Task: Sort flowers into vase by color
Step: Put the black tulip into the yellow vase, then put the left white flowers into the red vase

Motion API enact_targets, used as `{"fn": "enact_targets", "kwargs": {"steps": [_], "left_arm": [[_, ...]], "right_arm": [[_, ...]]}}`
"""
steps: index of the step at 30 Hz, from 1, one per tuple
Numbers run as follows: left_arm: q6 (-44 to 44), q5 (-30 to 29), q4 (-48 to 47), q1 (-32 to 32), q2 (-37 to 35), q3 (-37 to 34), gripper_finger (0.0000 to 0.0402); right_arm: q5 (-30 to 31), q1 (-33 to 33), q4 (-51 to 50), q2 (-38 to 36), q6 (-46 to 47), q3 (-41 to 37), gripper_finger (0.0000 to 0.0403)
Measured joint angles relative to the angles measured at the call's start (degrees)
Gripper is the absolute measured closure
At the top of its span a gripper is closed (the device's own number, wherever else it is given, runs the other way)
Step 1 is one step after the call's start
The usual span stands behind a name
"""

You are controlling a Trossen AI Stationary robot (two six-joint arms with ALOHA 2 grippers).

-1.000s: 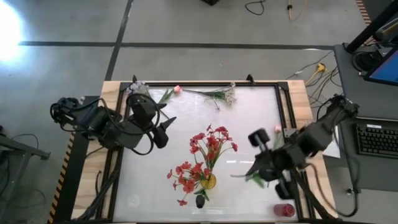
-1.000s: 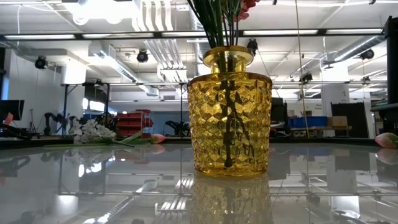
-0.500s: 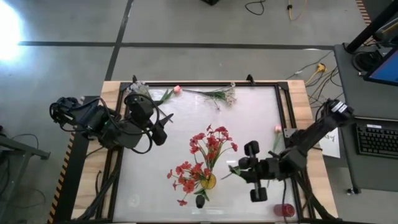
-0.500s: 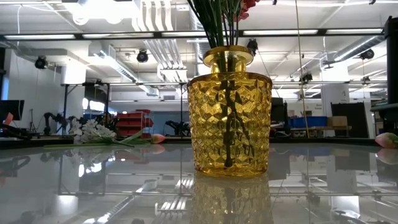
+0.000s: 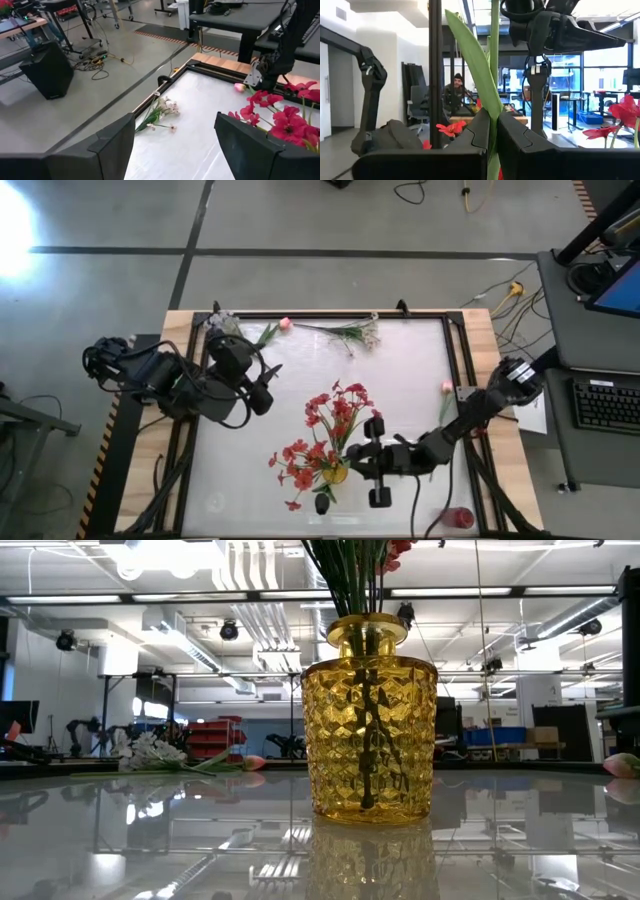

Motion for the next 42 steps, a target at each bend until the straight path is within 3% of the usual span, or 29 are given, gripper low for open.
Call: {"fn": "enact_targets", "kwargs": {"steps": [16, 23, 26, 34, 42], "left_arm": [[-0.96, 0.42, -0.77, -0.15, -0.02, 0.00, 0.0141], [-0.97, 0.44, -1.46, -0.15, -0.02, 0.00, 0.0141], [-0.99, 0.44, -2.46, -0.15, -0.02, 0.00, 0.0141], [-5.46, 2.05, -8.22, -0.15, -0.02, -0.01, 0.0161], [-17.62, 3.59, -13.38, -0.15, -2.33, -6.57, 0.0176]], "right_arm": [[1.04, -0.76, -12.96, 0.92, 5.94, -0.76, 0.0390], [6.01, -1.27, -20.41, 0.92, 10.81, -0.76, 0.0387], [5.98, -1.38, -22.73, 0.92, 13.34, -0.76, 0.0360], [4.82, 0.16, -26.71, -1.69, 12.92, 0.21, 0.0229], [5.01, 3.15, -58.96, -11.09, 19.89, 6.70, 0.0167]]}}
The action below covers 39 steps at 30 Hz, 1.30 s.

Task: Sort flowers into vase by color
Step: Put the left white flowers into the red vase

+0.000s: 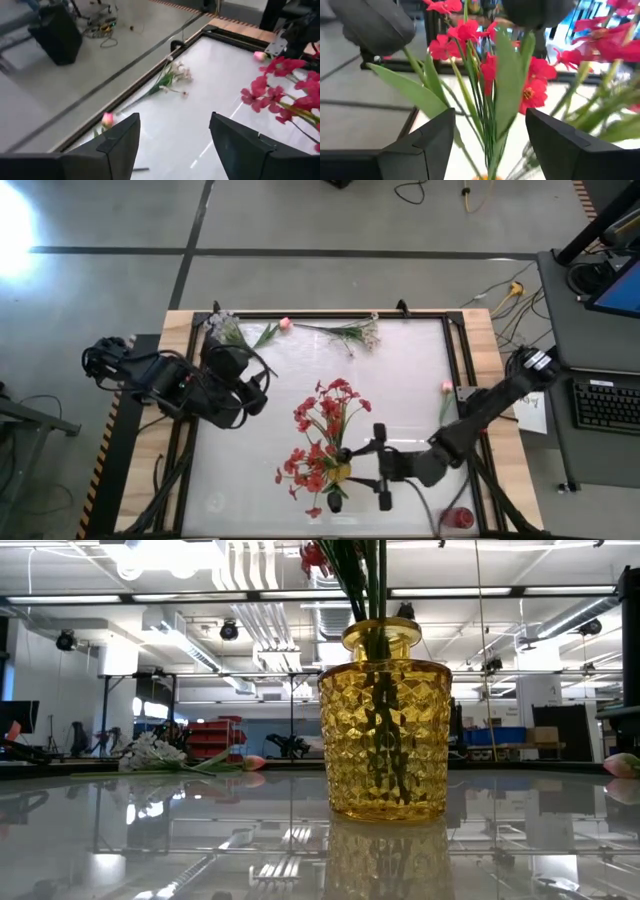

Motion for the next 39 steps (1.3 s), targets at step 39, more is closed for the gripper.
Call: {"fn": "enact_targets", "kwargs": {"steps": [39], "left_arm": [[-19.97, 30.91, 48.20, 67.30, 5.88, -53.64, 0.0194]], "right_arm": [[17.83, 0.01, -41.38, -13.74, 9.39, 34.93, 0.0147]]}}
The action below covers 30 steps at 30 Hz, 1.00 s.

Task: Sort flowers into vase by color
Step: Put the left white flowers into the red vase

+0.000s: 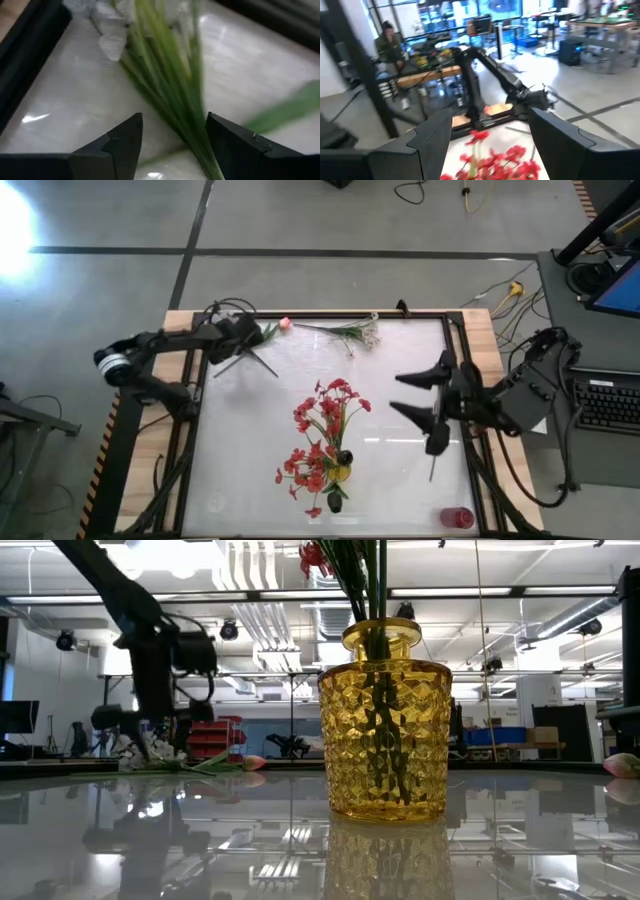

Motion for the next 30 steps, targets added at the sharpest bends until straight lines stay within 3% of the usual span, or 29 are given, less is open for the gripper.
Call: {"fn": "enact_targets", "kwargs": {"steps": [11, 17, 23, 30], "left_arm": [[3.99, -0.13, 4.81, 1.22, 11.62, 4.66, 0.0217], [4.11, -0.64, 5.49, 1.25, 13.61, 6.34, 0.0280], [4.59, -0.86, 5.01, 1.44, 10.35, 6.63, 0.0385], [13.48, -1.32, 14.53, -0.57, -3.27, 6.79, 0.0391]], "right_arm": [[0.17, -7.06, 0.42, 0.26, -0.99, 1.20, 0.0147], [0.11, -8.79, 0.42, 0.26, -0.22, 1.19, 0.0147], [0.15, -9.05, 0.65, 0.26, -7.29, 4.27, 0.0148], [-0.14, -9.70, 0.37, 0.09, -15.52, 8.10, 0.0158]]}}
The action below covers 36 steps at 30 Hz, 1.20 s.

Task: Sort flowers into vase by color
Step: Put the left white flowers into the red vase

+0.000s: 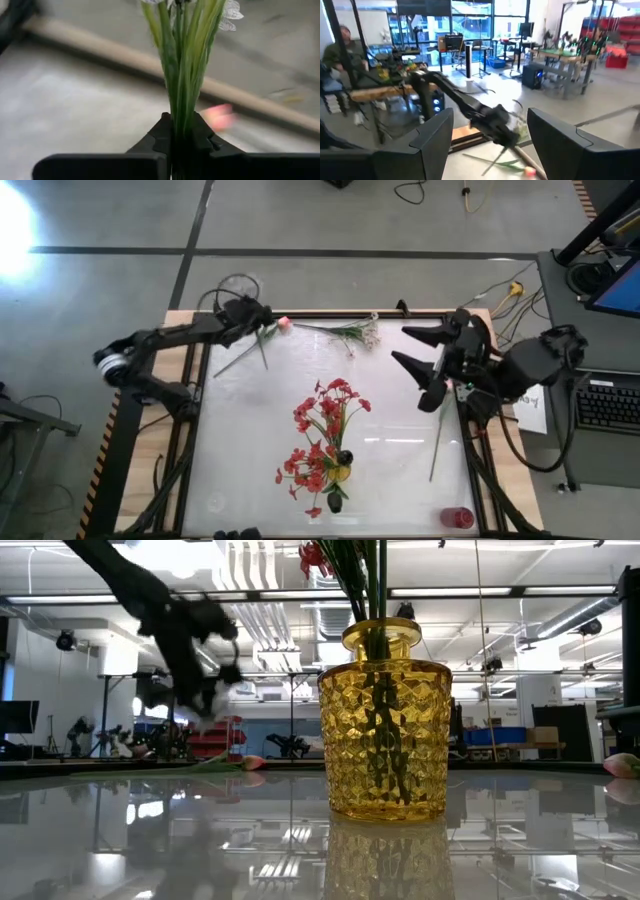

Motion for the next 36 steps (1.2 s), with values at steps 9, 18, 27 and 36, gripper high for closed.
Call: {"fn": "enact_targets", "kwargs": {"steps": [9, 18, 27, 36], "left_arm": [[25.78, -0.15, 33.96, -13.37, -14.95, 0.01, 0.0400], [41.42, 1.84, 40.38, -28.91, -14.36, 8.77, 0.0400], [46.23, 12.62, 38.01, -35.43, -5.57, 22.20, 0.0400], [46.23, 21.30, 37.77, -35.86, -0.39, 29.35, 0.0400]], "right_arm": [[-17.49, -13.05, -9.00, -0.59, 5.20, 0.03, 0.0161], [-32.10, -28.28, -10.22, 6.57, 4.09, 0.01, 0.0161], [-43.49, -31.62, -0.49, 14.84, -0.56, 0.38, 0.0161], [-43.85, -31.64, 4.96, 14.96, -0.15, 0.84, 0.0208]]}}
